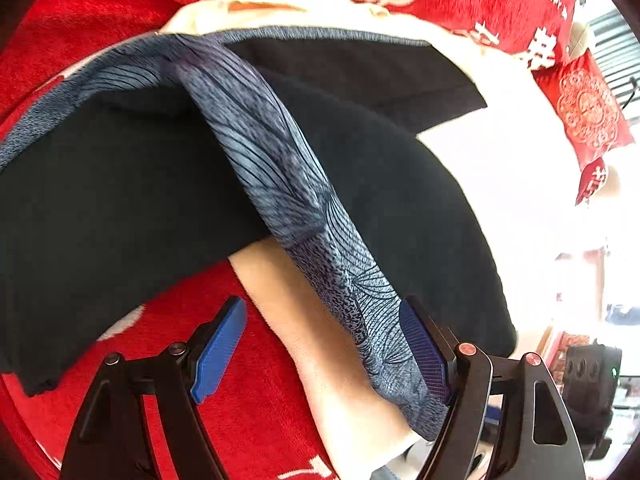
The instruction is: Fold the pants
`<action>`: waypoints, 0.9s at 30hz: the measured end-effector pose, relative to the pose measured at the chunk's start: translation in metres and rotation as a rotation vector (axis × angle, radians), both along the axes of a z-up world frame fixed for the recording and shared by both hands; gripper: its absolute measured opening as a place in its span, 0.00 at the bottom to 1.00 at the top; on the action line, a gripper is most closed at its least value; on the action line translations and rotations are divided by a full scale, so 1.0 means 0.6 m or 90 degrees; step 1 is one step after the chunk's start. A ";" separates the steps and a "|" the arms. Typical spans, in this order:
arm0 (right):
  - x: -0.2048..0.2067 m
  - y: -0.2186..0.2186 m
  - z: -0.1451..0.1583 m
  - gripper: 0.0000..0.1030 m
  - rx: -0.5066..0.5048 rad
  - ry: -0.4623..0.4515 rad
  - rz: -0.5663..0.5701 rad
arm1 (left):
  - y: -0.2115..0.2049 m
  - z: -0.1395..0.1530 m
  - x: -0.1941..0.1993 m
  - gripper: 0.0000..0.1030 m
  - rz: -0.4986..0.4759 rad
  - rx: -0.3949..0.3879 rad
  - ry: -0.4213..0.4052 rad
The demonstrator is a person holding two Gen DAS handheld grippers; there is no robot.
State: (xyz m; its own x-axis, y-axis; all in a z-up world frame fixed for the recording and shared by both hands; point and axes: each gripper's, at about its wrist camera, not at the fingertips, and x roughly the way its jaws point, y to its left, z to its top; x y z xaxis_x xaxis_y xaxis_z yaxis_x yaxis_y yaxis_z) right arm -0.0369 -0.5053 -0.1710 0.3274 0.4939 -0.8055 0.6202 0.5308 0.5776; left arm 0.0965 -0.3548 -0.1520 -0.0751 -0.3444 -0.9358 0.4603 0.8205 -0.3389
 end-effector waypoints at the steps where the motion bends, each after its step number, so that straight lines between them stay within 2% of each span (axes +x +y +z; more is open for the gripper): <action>1: -0.007 0.004 -0.008 0.63 0.010 -0.001 -0.009 | -0.003 -0.002 -0.001 0.77 0.000 0.009 -0.004; 5: -0.022 0.022 -0.025 0.63 0.049 -0.061 -0.046 | -0.007 0.009 -0.013 0.77 0.017 0.002 -0.005; 6: -0.022 0.026 -0.029 0.63 0.059 -0.069 -0.052 | -0.008 0.008 -0.012 0.69 0.019 0.000 -0.003; 7: -0.019 0.027 -0.036 0.63 0.069 -0.069 -0.062 | -0.008 0.001 -0.010 0.49 0.021 -0.001 -0.001; 8: -0.015 0.028 -0.041 0.61 0.075 -0.062 -0.073 | -0.013 0.000 -0.010 0.44 0.019 0.003 0.000; 9: -0.013 0.027 -0.043 0.35 0.075 -0.054 -0.080 | -0.017 0.002 -0.010 0.35 0.019 0.003 -0.001; 10: -0.010 0.026 -0.042 0.14 0.075 -0.048 -0.076 | -0.019 0.007 -0.006 0.21 0.024 -0.012 0.009; 12: -0.007 0.016 -0.022 0.13 0.075 -0.063 -0.066 | -0.025 0.024 0.007 0.20 0.041 -0.031 0.025; 15: 0.032 -0.010 0.041 0.13 0.067 -0.119 -0.022 | -0.022 0.058 0.036 0.20 0.068 -0.039 0.008; 21: 0.185 -0.146 0.164 0.12 0.024 -0.220 0.038 | -0.061 0.129 0.129 0.21 0.108 -0.072 -0.080; 23: 0.258 -0.205 0.190 0.12 0.006 -0.242 0.051 | -0.076 0.141 0.166 0.46 0.119 -0.054 -0.123; 24: 0.283 -0.221 0.195 0.12 0.001 -0.249 0.053 | -0.073 0.143 0.176 0.73 0.129 -0.040 -0.142; 25: 0.319 -0.250 0.199 0.12 -0.007 -0.259 0.057 | -0.069 0.144 0.184 0.77 0.145 -0.021 -0.171; 26: 0.342 -0.262 0.200 0.12 -0.015 -0.259 0.061 | -0.067 0.143 0.194 0.77 0.154 -0.002 -0.193; 27: 0.373 -0.282 0.199 0.14 -0.027 -0.255 0.065 | -0.061 0.138 0.204 0.77 0.158 0.016 -0.190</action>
